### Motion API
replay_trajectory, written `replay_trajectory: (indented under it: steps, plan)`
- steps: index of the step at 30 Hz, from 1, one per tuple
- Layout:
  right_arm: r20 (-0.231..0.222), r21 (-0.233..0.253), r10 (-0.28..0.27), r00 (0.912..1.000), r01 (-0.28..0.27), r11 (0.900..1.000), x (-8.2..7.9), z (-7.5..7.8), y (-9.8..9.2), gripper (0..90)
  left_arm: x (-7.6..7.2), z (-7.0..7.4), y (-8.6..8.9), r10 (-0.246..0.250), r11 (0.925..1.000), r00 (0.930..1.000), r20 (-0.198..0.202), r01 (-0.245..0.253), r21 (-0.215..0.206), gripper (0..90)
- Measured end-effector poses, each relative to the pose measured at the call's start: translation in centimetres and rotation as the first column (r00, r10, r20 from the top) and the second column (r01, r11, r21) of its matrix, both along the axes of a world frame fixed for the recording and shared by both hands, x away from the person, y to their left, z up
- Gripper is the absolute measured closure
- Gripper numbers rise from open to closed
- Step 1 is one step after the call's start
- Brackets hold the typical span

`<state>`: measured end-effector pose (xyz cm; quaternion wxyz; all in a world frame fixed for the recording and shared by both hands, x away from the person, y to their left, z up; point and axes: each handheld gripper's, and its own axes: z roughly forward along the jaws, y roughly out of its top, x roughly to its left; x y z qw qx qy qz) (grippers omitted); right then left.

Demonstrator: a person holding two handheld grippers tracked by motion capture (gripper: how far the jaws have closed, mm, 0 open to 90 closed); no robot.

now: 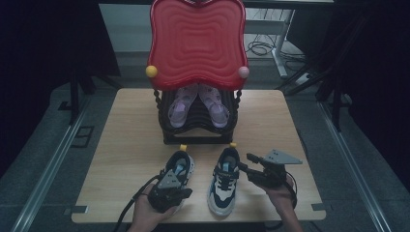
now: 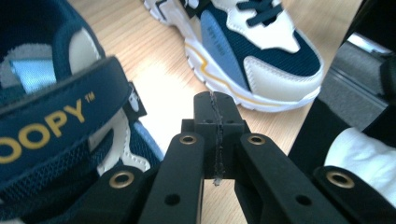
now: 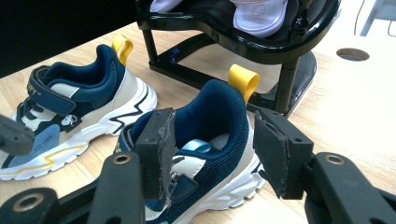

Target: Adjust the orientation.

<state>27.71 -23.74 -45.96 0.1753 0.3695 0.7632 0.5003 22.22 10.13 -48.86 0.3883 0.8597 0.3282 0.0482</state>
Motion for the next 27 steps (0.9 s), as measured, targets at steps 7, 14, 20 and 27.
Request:
replay_trajectory:
  steps: [7,14,20,27]
  plan:
    - [-0.014,-0.001,-0.021,0.9997,0.021,1.000,0.2,-0.1,0.1,48.8,-0.4,-0.4,0.4,0.021,0.9993,0.9997,-0.010,-0.020,0.032,90.0]
    - [-0.011,-0.004,-0.024,0.9996,0.024,1.000,0.3,0.0,0.1,48.8,-0.6,-0.9,1.4,0.035,0.9988,0.9991,-0.023,-0.034,0.035,90.0]
    - [-0.009,-0.002,-0.029,0.9995,0.029,1.000,0.2,0.1,-0.1,48.8,-0.5,-0.5,2.4,0.044,0.9986,0.9987,-0.028,-0.043,0.032,90.0]
    - [-0.009,-0.004,-0.030,0.9995,0.030,1.000,0.3,0.1,0.0,48.7,-0.5,-0.6,3.1,0.057,0.9983,0.9976,-0.039,-0.056,0.015,90.0]
